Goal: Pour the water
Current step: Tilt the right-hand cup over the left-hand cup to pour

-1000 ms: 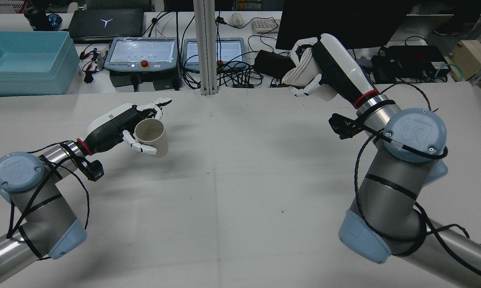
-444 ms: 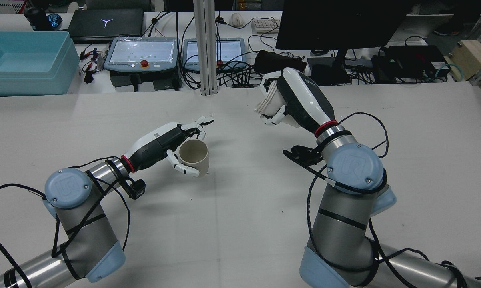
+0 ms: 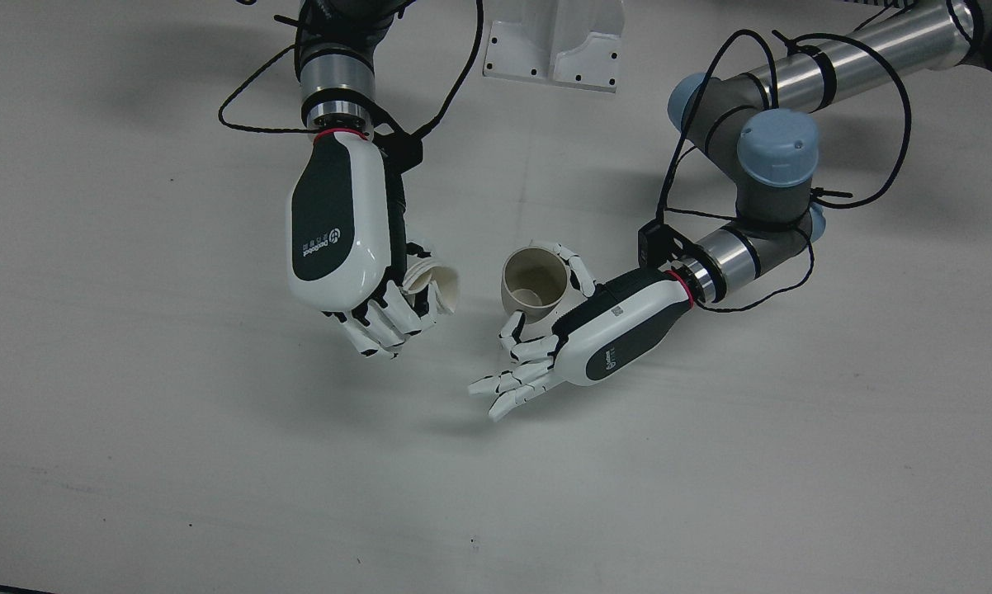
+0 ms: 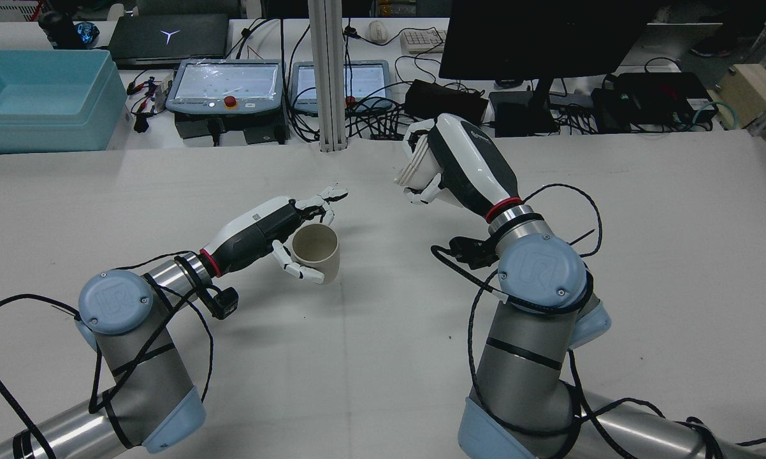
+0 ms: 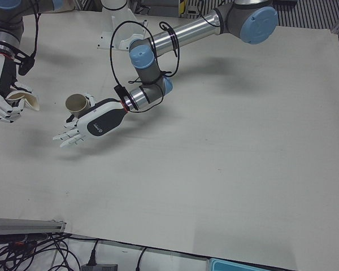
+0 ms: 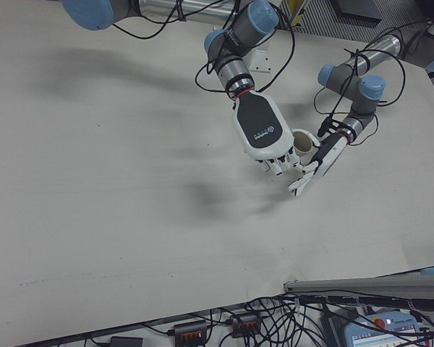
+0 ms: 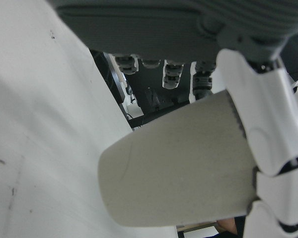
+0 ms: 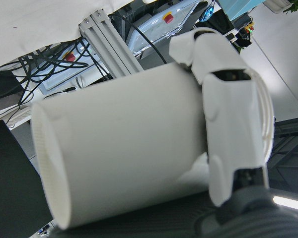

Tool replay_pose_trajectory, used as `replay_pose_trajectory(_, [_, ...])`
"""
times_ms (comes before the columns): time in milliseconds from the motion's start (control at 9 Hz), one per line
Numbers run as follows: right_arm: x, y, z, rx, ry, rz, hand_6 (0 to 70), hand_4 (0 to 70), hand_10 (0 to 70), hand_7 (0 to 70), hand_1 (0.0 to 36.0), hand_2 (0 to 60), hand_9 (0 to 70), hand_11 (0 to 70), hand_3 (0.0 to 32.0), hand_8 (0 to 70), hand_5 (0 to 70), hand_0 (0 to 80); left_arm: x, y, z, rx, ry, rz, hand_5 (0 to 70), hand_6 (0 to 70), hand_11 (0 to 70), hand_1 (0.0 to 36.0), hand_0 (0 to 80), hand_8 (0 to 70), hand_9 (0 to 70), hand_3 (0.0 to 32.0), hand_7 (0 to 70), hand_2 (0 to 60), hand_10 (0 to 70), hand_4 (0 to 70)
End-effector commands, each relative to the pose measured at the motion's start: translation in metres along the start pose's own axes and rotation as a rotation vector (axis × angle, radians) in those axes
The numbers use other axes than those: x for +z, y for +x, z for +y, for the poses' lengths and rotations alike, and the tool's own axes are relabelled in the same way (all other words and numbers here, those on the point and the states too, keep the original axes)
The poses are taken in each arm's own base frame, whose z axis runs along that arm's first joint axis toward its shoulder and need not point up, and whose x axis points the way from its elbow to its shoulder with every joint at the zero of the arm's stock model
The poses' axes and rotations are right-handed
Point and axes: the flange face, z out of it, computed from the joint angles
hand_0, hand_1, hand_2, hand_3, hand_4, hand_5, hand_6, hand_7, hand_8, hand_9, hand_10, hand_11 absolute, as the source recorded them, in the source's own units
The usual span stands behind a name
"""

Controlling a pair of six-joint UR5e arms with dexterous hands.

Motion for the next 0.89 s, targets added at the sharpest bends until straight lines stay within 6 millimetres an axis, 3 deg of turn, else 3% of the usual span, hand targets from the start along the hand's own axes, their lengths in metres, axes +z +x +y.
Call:
replay_pose_trajectory(0, [-0.028, -0.045, -0.064, 0.053, 0.026, -0.092, 63.7, 46.2, 58.1, 70.0, 36.0, 60.0, 52.2, 70.0, 0.0, 40.5, 70.0, 80.0, -0.008, 0.008, -0.014, -0.025, 0.019, 0.007, 70.0, 4.8, 5.5, 35.6, 52.1, 0.0, 0.7, 0.0, 10.8, 60.0, 2.6, 39.3])
replay_pose_trajectory(222, [-0.077, -0.073, -0.163, 0.099, 0.076, -0.143, 62.8, 41.6, 59.3, 70.0, 36.0, 60.0, 52.1, 70.0, 0.0, 40.5, 70.0, 80.0, -0.024, 0.022, -0.04, -0.035, 0.047, 0.025, 70.0, 4.0, 5.3, 34.6, 51.4, 0.0, 0.5, 0.0, 9.7, 60.0, 2.5, 38.1])
replay_pose_trajectory(333, [-0.108, -0.071, -0.23, 0.146, 0.091, -0.106, 62.5, 39.6, 60.4, 70.0, 36.0, 60.0, 52.0, 70.0, 0.0, 40.4, 70.0, 80.0, -0.05, 0.035, -0.073, -0.041, 0.079, 0.042, 70.0, 3.8, 5.3, 34.2, 50.9, 0.0, 0.4, 0.0, 9.3, 60.0, 2.5, 37.4])
replay_pose_trajectory(444, [-0.118, -0.073, -0.278, 0.197, 0.106, -0.071, 61.3, 36.3, 61.0, 70.0, 36.0, 60.0, 51.6, 70.0, 0.0, 40.2, 70.0, 80.0, -0.07, 0.044, -0.096, -0.044, 0.1, 0.057, 70.0, 3.6, 5.1, 33.7, 50.5, 0.0, 0.4, 0.0, 9.2, 60.0, 2.4, 36.9])
replay_pose_trajectory(556, [-0.131, -0.082, -0.328, 0.211, 0.157, -0.068, 59.3, 30.8, 61.9, 67.3, 36.0, 55.4, 50.9, 70.0, 0.0, 39.7, 70.0, 80.0, -0.089, 0.054, -0.117, -0.047, 0.122, 0.071, 70.0, 3.7, 5.1, 33.7, 50.6, 0.0, 0.4, 0.0, 9.1, 60.0, 2.4, 37.2])
replay_pose_trajectory(667, [-0.142, -0.089, -0.363, 0.199, 0.19, -0.056, 57.7, 25.6, 62.5, 64.4, 36.0, 51.8, 50.0, 70.0, 0.0, 38.9, 70.0, 80.0, -0.115, 0.062, -0.14, -0.04, 0.14, 0.086, 70.0, 3.8, 5.1, 33.5, 50.3, 0.0, 0.4, 0.0, 9.3, 60.0, 2.4, 37.4])
replay_pose_trajectory(778, [-0.154, -0.082, -0.39, 0.181, 0.225, -0.028, 54.4, 18.2, 63.4, 60.0, 36.0, 50.9, 49.1, 70.0, 0.0, 38.0, 70.0, 80.0, -0.135, 0.066, -0.156, -0.043, 0.159, 0.092, 70.0, 3.8, 5.1, 33.1, 50.0, 0.0, 0.4, 0.0, 9.1, 60.0, 2.4, 37.3])
